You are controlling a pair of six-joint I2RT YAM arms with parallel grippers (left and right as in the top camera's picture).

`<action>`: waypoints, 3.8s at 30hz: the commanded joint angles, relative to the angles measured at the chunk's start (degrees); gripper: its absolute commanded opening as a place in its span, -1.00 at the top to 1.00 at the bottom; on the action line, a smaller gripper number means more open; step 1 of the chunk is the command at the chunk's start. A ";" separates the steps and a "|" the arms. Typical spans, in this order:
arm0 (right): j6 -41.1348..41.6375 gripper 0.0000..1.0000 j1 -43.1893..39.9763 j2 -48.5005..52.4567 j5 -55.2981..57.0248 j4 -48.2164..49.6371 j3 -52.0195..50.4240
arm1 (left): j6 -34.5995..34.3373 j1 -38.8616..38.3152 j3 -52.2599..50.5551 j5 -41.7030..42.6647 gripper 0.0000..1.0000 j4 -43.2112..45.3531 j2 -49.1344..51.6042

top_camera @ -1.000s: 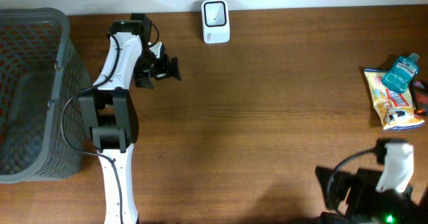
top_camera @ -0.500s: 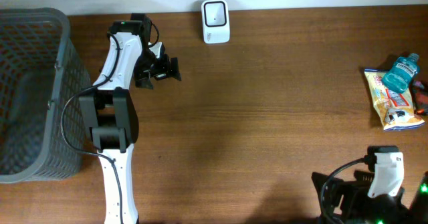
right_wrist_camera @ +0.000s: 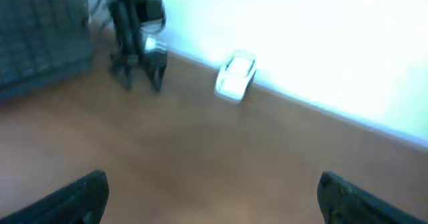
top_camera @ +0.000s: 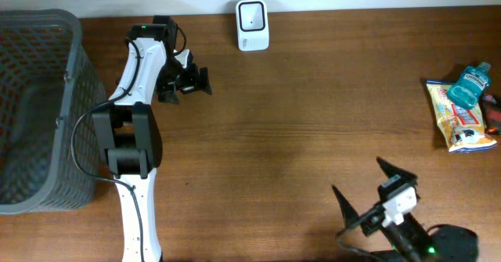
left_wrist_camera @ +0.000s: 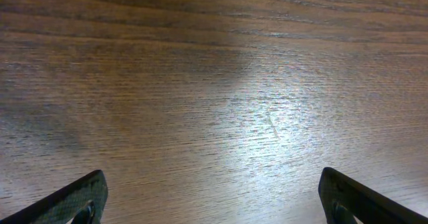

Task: Scan the item barcode

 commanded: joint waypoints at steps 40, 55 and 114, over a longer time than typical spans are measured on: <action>-1.01 -0.96 0.52 -4.83 14.23 36.85 -29.53 | -0.31 -0.04 -0.11 0.02 -0.99 0.07 0.55; -0.81 -0.96 0.46 -4.85 22.25 30.58 -29.53 | -0.31 -0.04 -0.11 0.02 -0.98 0.07 0.55; 1.57 -0.96 0.52 -4.83 22.18 30.62 -29.53 | 18.45 -13.57 -87.47 -11.52 -0.98 47.54 -90.71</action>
